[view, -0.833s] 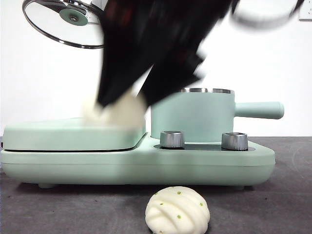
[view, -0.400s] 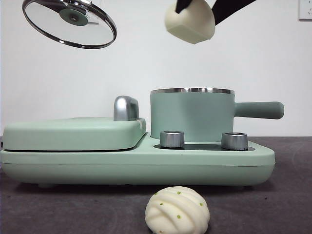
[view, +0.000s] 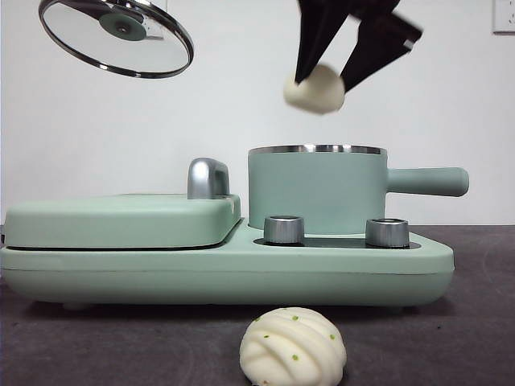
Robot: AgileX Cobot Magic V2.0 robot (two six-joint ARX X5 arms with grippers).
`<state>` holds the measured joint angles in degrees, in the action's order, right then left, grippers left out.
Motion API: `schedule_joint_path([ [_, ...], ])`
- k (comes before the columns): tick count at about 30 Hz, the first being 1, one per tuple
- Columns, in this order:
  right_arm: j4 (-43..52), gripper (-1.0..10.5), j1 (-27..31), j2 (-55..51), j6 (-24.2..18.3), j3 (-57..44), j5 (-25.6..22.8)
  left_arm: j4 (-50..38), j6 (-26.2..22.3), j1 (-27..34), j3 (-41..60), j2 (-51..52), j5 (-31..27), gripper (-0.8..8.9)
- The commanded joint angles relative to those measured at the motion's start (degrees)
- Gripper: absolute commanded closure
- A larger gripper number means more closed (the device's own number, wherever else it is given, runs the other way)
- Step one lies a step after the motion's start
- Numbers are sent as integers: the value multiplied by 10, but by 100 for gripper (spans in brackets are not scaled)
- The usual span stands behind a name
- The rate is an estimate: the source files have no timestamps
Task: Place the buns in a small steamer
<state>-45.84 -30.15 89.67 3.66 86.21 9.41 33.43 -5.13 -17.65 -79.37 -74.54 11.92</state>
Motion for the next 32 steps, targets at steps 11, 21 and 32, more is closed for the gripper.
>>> schedule_joint_path([
  [11, 14, 675, 7, 161, -41, 92, 1, -17, -4, -2, -12, 3, 2, 800],
  [21, 37, 661, 7, 198, -54, 92, -22, -17, -4, -2, -12, 3, 2, 800],
  [32, 30, 581, 6, 140, -58, 104, -23, -17, -4, -2, -12, 3, 2, 800],
])
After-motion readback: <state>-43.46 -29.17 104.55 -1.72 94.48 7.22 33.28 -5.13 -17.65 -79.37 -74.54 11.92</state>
